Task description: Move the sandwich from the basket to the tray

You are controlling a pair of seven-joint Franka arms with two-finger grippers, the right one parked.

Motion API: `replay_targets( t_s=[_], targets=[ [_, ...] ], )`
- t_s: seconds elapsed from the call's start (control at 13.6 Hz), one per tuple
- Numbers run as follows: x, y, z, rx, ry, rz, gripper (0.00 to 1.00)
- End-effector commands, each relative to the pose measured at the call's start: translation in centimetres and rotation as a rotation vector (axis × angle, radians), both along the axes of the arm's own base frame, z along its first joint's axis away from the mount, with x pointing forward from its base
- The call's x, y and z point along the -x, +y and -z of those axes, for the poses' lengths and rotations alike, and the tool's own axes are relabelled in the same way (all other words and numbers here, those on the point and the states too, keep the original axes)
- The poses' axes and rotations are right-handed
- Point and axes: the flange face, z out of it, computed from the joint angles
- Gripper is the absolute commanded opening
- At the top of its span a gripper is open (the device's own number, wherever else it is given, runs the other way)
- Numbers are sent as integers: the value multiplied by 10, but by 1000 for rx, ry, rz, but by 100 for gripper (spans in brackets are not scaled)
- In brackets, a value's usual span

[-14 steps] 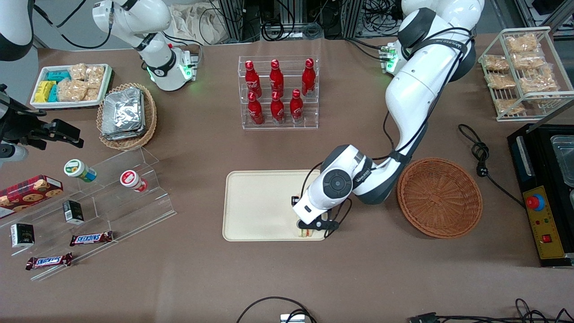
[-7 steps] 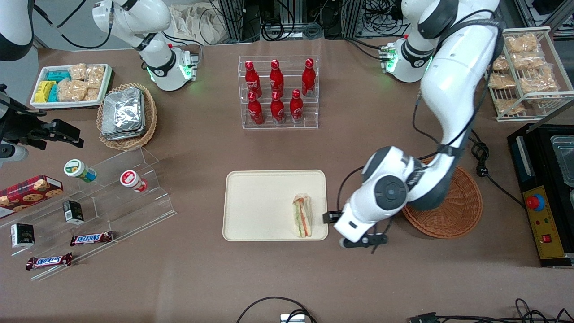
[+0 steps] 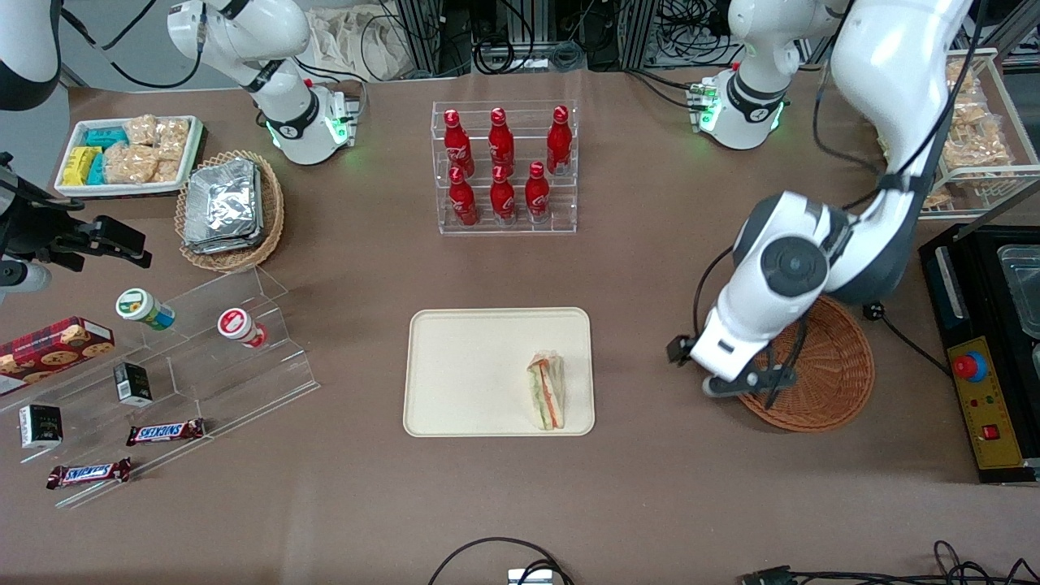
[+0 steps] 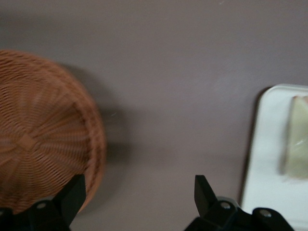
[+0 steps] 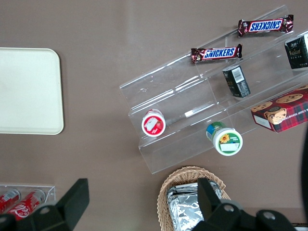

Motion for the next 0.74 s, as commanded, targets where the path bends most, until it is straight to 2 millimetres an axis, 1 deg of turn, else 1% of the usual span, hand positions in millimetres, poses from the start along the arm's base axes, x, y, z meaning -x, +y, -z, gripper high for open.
replay_targets(
  t_s=[0.0, 0.15, 0.22, 0.29, 0.37, 0.44, 0.52, 0.59, 0.66],
  targets=[
    [49, 18, -30, -82, -23, 0, 100],
    [41, 22, -66, -106, 25, -3, 100],
    [36, 27, -85, -102, 64, 26, 100],
    [32, 37, -104, -85, 99, 55, 100],
    [27, 57, -122, -57, 121, 44, 100],
    [25, 70, -134, -26, 140, 35, 100],
    [28, 76, -150, 3, 138, 31, 100],
    [27, 82, -156, 21, 130, 32, 100],
    [27, 82, -156, 22, 129, 33, 100]
  ],
)
